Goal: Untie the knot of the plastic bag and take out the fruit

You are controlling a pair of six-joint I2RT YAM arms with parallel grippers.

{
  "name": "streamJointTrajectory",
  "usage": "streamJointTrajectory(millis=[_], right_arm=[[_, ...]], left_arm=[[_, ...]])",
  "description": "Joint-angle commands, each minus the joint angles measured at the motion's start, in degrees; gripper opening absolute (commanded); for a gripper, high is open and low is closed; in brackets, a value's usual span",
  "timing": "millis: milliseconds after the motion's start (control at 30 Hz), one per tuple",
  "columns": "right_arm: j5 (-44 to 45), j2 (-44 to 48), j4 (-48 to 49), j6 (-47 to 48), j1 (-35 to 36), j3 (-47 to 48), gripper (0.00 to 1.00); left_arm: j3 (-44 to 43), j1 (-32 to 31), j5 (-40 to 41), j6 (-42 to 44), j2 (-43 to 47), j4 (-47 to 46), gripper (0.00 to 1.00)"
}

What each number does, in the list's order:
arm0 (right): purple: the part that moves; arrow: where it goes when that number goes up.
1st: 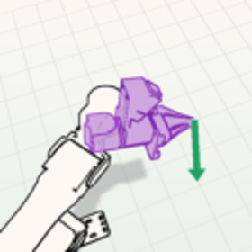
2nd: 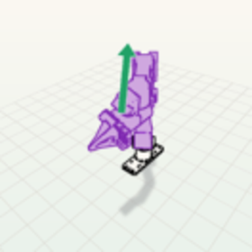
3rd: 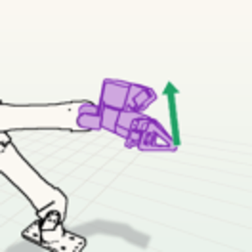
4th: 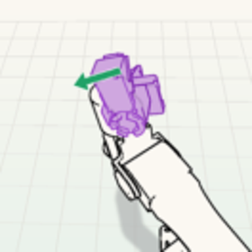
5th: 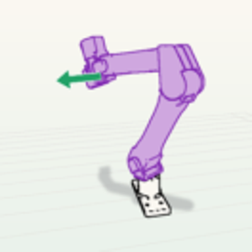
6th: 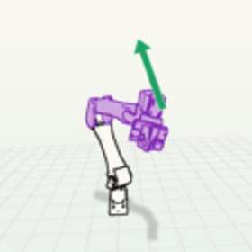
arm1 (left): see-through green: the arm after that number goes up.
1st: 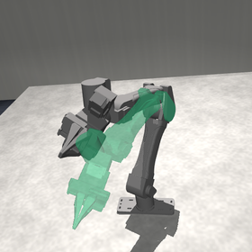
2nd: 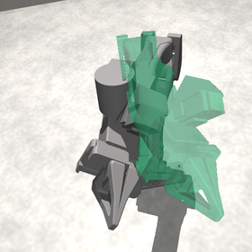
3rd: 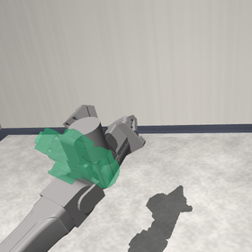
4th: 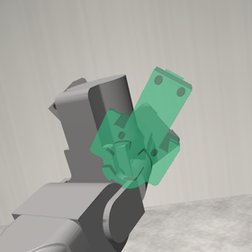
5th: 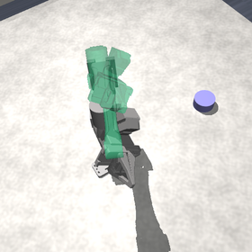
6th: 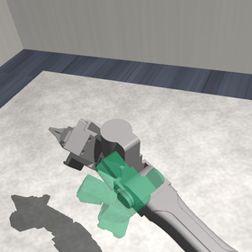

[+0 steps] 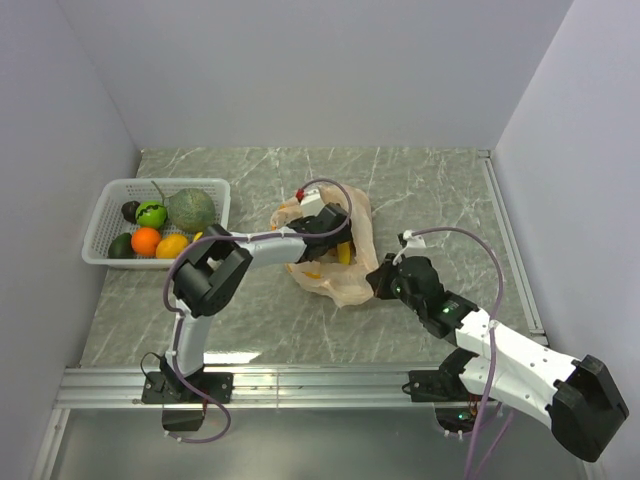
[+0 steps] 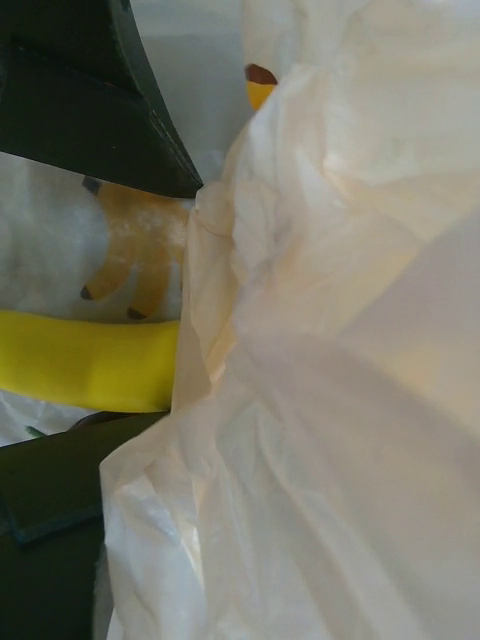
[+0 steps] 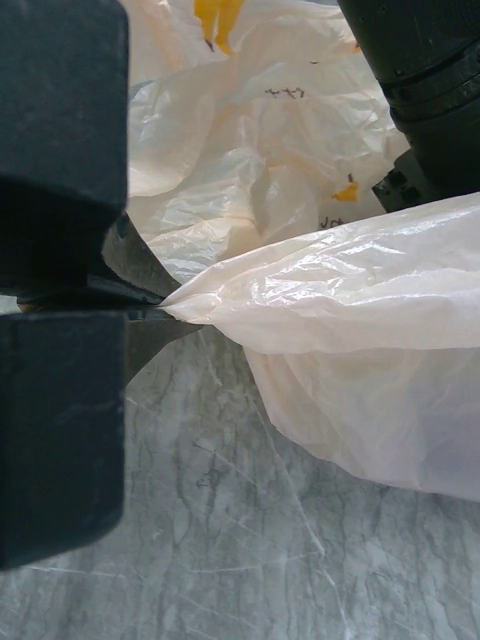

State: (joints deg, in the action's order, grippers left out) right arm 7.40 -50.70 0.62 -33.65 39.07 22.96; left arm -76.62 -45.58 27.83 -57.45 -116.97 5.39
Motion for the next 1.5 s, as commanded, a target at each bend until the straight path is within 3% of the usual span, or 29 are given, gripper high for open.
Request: streamJointTrajectory(millis=[0,167,267,367,400,600,800,1033,1167,1333,1467], right_arm=[[-0.19,-0.46,2.54,-0.8,0.66,-1.07,0.0],[-1.16,-0.28,3.6,-1.42,0.83,-1.87,0.0],[-1.33,-0.28,3.6,-1.51,0.83,-1.87,0.0],[-0.63,0.6,3.25,-1.6,0.83,-2.13,0.0],[0.07,1.03,3.07,-1.51,0.83,-2.22,0.0],[4.9,2.18,0.88,-0.37,0.83,-1.6,0.0],[12.63,2.18,-2.99,-0.28,0.83,-0.72,0.0],[18.17,3.76,-4.84,0.25,0.74,-0.02,0.0],[17.92,4.82,-3.09,3.23,0.83,0.07,0.0],[10.1,4.64,-0.71,6.84,2.41,-1.51,0.0],[6.77,4.03,1.13,6.93,5.57,-3.97,0.0]], left_arm=[[0.5,-1.7,0.2,2.17,-0.02,-2.13,0.93],[-2.3,-2.58,1.25,3.57,-3.61,1.02,0.91],[-4.76,-3.2,2.4,4.28,-5.9,4.36,0.85],[-5.12,-3.2,2.93,4.63,-5.82,6.83,0.73],[-4.6,-3.28,2.84,4.89,-5.21,6.83,0.64],[1.46,-3.37,-0.14,9.19,3.93,5.34,0.33],[7.96,-3.29,-8.56,15.51,15.27,2.1,0.17],[14.03,-3.2,-22.2,27.64,25.36,0.76,0.12],[22.01,-2.76,-19.76,26.78,32.05,-3.79,0.14],[28.1,2.25,-11.94,12.15,37.94,-8.55,0.13],[31.09,3.22,0.61,0.69,39.36,-13.89,0.12]])
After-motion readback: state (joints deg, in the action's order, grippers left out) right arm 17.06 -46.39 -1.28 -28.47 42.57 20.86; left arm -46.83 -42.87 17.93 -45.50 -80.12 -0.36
